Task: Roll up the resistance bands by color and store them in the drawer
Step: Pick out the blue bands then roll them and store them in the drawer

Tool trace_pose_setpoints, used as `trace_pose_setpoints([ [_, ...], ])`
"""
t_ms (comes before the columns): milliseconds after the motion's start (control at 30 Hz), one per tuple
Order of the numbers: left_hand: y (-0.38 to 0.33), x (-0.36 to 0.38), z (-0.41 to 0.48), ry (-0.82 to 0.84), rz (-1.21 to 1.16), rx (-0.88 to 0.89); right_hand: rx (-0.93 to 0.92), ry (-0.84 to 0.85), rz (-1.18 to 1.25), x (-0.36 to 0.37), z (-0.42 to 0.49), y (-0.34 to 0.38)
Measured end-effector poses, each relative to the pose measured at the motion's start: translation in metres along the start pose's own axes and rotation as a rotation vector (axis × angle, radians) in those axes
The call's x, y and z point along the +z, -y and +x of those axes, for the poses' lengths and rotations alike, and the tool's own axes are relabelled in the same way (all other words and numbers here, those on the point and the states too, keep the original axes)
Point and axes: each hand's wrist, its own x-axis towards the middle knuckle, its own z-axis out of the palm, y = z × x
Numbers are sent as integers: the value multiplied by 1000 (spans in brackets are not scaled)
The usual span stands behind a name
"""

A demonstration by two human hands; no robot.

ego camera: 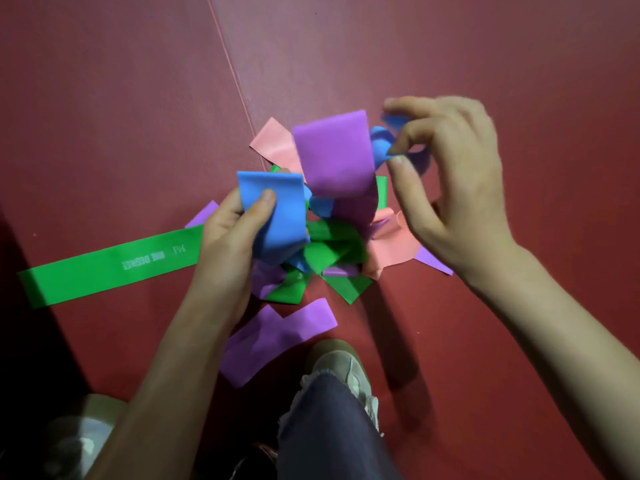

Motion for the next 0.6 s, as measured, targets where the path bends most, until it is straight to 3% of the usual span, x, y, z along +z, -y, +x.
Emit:
trace_pose_setpoints([
  [167, -2, 1, 2, 32, -81, -19, 35, 219, -251, -1, 6, -15],
  [233, -2, 0, 3, 35, -94, -31, 142, 276, -249, 1, 8, -16],
  [433, 1, 5, 2, 247, 120, -46, 811, 443, 682, 4, 19, -8],
  [600, 8, 17, -7, 397, 305, -66, 1012, 456, 985, 16, 15, -1],
])
